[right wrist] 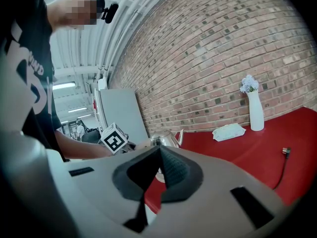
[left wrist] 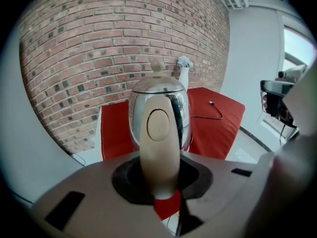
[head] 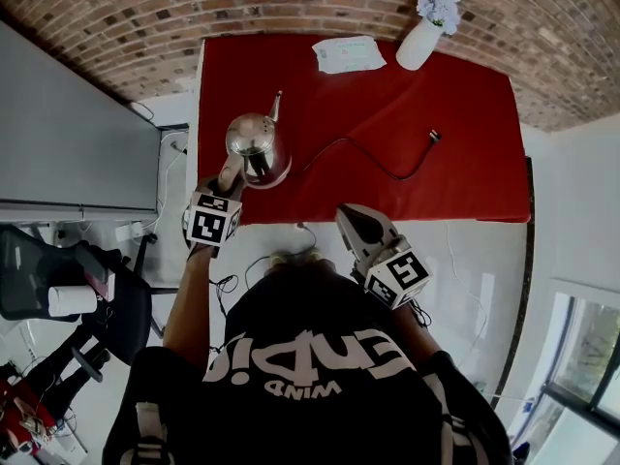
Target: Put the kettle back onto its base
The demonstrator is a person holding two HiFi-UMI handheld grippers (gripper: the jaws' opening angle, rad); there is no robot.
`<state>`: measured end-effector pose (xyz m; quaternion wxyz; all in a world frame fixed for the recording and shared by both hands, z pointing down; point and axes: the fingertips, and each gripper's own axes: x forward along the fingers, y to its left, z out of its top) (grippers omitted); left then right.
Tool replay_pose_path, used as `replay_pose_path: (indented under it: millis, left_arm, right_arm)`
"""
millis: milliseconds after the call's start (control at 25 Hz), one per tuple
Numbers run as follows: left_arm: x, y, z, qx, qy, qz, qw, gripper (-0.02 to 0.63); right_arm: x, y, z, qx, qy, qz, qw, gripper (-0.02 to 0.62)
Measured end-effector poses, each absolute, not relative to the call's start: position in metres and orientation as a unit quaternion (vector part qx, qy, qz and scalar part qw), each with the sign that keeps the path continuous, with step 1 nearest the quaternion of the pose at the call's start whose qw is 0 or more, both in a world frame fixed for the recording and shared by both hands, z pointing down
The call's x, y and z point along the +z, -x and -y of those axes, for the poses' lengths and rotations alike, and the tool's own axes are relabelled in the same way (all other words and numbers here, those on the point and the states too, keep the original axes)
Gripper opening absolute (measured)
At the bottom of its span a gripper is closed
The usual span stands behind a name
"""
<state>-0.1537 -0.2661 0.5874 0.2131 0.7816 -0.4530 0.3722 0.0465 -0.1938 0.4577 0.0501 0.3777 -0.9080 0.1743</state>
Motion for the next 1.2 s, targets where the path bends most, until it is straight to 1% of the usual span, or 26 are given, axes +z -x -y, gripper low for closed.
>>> replay_pose_path:
  millis: [600, 1000, 1080, 1160, 1200]
  left_arm:
    - [0.597, 0.155, 0.261, 0.377, -0.783, 0.445, 0.214, 0.083]
    - [0.601, 0.157, 0.261, 0.395, -0.782, 0.439, 0.198, 0.086]
    - [0.601, 0.156, 0.261, 0.394, -0.786, 0.434, 0.197, 0.095]
    - [0.601, 0.154, 0.259, 0.389, -0.789, 0.430, 0.206, 0.163]
    - [0.600, 0.153, 0.259, 0.385, -0.790, 0.430, 0.208, 0.165]
  right_arm:
    - [0.461, -0.041, 0.191, 0.179, -0.376, 0.908, 0.053, 0.021]
    - [0.459, -0.034, 0.188, 0.176, -0.369, 0.911, 0.055, 0.021]
    - [0.459, -0.034, 0.188, 0.177, -0.370, 0.910, 0.054, 0.021]
    - [0.458, -0.033, 0.187, 0.176, -0.368, 0.912, 0.054, 0.021]
    - [0.458, -0.032, 0.187, 0.175, -0.367, 0.912, 0.054, 0.021]
